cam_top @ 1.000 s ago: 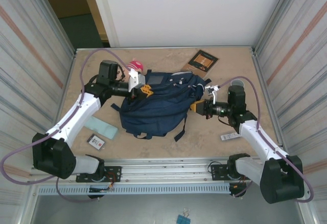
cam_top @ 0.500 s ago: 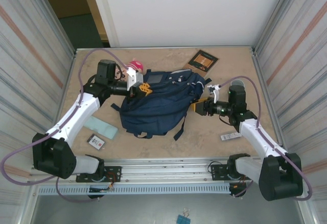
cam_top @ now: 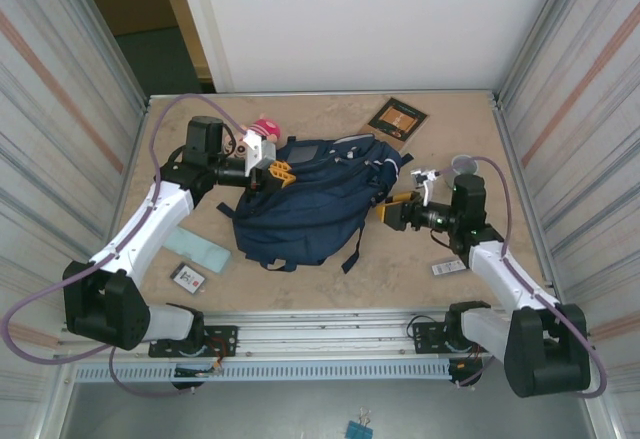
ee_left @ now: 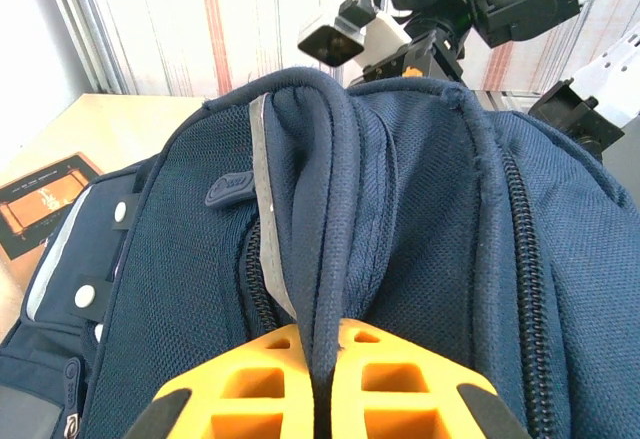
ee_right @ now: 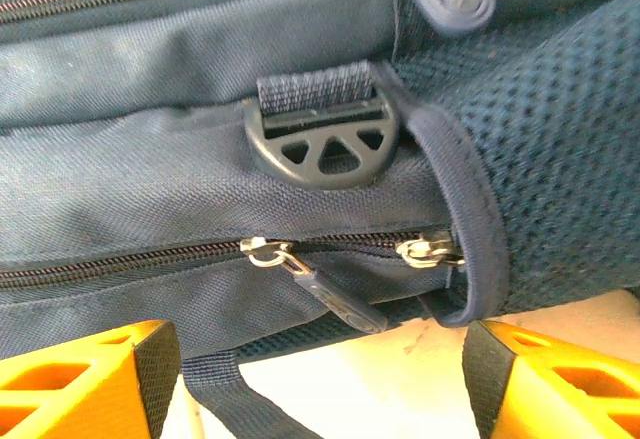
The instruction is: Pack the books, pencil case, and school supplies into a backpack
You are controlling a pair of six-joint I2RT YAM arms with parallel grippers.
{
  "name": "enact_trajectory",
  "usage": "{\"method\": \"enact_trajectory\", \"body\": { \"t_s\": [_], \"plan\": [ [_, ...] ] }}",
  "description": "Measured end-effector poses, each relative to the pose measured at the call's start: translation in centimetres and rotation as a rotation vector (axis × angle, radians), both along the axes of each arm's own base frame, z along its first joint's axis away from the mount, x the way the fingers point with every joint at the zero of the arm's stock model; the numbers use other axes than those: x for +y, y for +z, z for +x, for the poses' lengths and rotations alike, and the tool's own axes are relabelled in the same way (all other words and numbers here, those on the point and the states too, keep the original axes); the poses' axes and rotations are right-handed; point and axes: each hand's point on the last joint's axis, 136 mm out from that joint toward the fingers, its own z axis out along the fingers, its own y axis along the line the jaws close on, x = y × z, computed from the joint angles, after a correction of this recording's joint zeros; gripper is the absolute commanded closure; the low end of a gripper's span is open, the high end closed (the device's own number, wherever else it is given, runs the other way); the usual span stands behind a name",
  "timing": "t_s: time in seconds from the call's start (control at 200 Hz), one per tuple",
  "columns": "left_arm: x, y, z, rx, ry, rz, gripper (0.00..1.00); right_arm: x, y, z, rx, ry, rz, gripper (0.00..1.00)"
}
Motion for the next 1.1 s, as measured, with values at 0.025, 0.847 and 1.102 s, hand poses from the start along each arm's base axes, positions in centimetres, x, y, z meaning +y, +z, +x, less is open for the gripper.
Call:
{"method": "enact_trajectory", "body": {
  "t_s": [0.025,0.847,1.102],
  "plan": [
    [0.0,0.0,0.0,0.002,-0.001,-0.001,1.00,0.2,-0.1,0.0,0.009,0.011,0.001,0.25],
    [-1.1,-0.8,2.5,-0.113,0.232,0.160,1.00,2.1,1.8,0.2,0.044,0.101,-0.011,0.93],
    [-2.0,-2.5,4.6,-0.190,0.475,0.318,1.00,2.7,2.5,0.0,0.128,0.080,-0.090,0.92]
  ]
}}
